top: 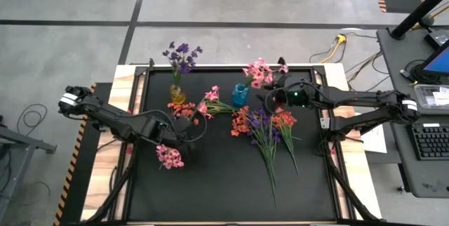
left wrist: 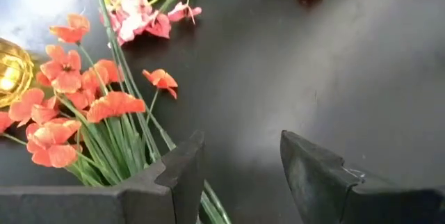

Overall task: Sort flowers into vase by color
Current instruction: Put the right orange flower into the red vase

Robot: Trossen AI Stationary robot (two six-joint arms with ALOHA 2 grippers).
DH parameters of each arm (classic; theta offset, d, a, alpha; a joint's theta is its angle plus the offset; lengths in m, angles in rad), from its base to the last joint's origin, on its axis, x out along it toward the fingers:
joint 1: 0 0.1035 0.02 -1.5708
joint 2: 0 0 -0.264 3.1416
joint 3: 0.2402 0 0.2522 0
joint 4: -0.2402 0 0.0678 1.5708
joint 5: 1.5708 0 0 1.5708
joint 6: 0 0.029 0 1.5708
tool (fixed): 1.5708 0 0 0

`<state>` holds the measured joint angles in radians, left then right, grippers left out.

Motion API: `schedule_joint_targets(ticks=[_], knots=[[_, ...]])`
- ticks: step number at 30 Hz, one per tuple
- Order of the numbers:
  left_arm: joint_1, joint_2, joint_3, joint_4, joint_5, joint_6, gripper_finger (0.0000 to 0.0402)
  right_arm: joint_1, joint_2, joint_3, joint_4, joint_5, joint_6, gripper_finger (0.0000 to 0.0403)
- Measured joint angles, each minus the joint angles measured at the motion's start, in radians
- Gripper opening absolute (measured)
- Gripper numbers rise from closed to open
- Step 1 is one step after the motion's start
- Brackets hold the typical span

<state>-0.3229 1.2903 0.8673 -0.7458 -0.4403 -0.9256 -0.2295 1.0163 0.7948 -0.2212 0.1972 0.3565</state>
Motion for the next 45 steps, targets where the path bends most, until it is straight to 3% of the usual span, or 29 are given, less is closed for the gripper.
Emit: schedule_joint_targets(ticks=[5, 23, 34, 45], knots=[[0.0, 0.0, 0.0, -0.01, 0.016, 0.017, 0.017, 0.047, 0.015, 0.0, -0.099, -0.07, 0.093, 0.0251], [0.0, 0.0, 0.0, -0.011, 0.04, 0.079, 0.017, 0.31, 0.027, 0.0, -0.435, -0.082, 0.436, 0.0235], [0.0, 0.0, 0.0, -0.01, 0.04, 0.079, 0.017, 0.406, 0.027, -0.001, -0.777, -0.152, 0.729, 0.0233], [0.0, 0.0, 0.0, -0.003, 0.029, 0.079, 0.017, 0.476, 0.104, -0.124, -0.706, -0.113, 0.842, 0.0233]])
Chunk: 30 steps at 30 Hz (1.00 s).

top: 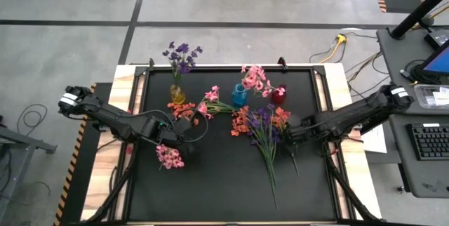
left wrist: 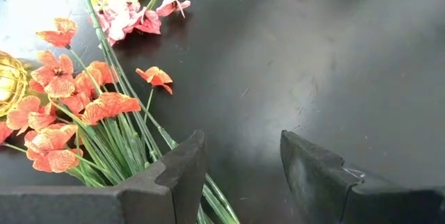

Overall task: Sort flowers into vase by color
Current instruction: Put the right orange flower into the red vase

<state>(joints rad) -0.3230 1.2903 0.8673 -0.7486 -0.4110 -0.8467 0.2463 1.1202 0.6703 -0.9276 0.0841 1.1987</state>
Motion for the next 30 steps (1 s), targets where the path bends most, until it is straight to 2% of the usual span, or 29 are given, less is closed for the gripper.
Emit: schedule_joint_targets(ticks=[9, 14, 19, 26, 30], knots=[[0.0, 0.0, 0.0, 0.0, -0.001, 0.024, 0.017, 0.0, 0.166, -0.023, 0.185, 0.024, -0.029, 0.0233], [0.0, 0.0, 0.0, 0.0, -0.002, 0.034, 0.017, 0.0, 0.23, -0.021, 0.177, 0.022, -0.026, 0.0218], [0.0, 0.0, 0.0, 0.001, -0.001, 0.038, 0.017, 0.0, 0.242, -0.019, 0.186, 0.02, -0.02, 0.0154], [0.0, 0.0, 0.0, 0.001, -0.001, 0.038, 0.017, 0.0, 0.179, -0.027, 0.152, 0.022, -0.022, 0.005], [0.0, 0.0, 0.0, 0.002, -0.002, 0.038, 0.017, 0.0, 0.129, -0.025, 0.093, 0.018, -0.021, 0.0017]])
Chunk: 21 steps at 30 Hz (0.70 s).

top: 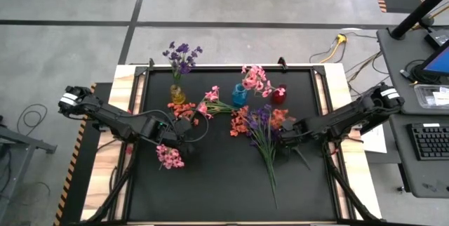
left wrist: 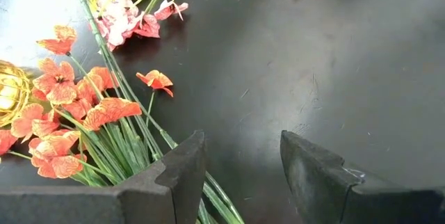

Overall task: Sort flowers into vase by color
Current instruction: Put the right orange flower into the red vase

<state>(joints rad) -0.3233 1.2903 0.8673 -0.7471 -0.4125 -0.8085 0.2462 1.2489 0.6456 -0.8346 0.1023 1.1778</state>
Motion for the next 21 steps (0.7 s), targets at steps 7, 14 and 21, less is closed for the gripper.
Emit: schedule_joint_targets(ticks=[7, 14, 21], knots=[[0.0, 0.0, 0.0, 0.011, 0.0, 0.003, 0.017, 0.0, -0.138, 0.0, -0.056, 0.003, 0.002, 0.0022], [0.0, 0.0, 0.0, 0.014, 0.0, 0.011, 0.017, 0.0, -0.325, 0.028, -0.07, 0.107, -0.037, 0.0019], [0.0, 0.0, 0.0, 0.03, 0.0, 0.012, 0.017, -0.006, -0.47, 0.077, -0.07, 0.492, -0.18, 0.0019]])
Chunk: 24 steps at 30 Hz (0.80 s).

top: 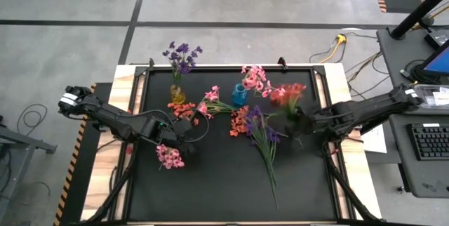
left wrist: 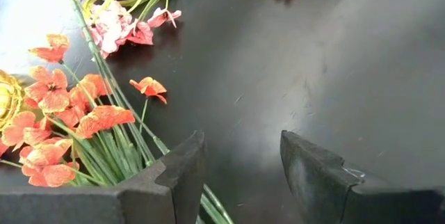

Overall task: Sort flowers into vase by color
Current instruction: Put the right orange flower into the red vase

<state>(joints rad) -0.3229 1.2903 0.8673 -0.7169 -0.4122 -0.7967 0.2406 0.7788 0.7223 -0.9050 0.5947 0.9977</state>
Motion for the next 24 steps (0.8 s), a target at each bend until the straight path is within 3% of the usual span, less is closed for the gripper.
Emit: schedule_joint_targets(ticks=[4, 8, 19, 24], knots=[[0.0, 0.0, 0.0, 0.01, 0.0, 0.003, 0.017, -0.022, -0.064, 0.01, 0.038, 0.242, -0.107, 0.0019], [0.0, 0.0, 0.0, 0.014, 0.0, 0.003, 0.017, -0.064, -0.131, 0.01, 0.198, 0.348, -0.304, 0.0019], [0.0, 0.0, 0.0, 0.019, -0.034, 0.004, 0.017, -0.228, -0.183, -0.002, 0.633, 0.346, -0.8, 0.0018], [0.0, 0.0, 0.0, 0.02, -0.034, 0.004, 0.017, -0.329, -0.183, -0.042, 0.787, 0.221, -0.939, 0.0018]])
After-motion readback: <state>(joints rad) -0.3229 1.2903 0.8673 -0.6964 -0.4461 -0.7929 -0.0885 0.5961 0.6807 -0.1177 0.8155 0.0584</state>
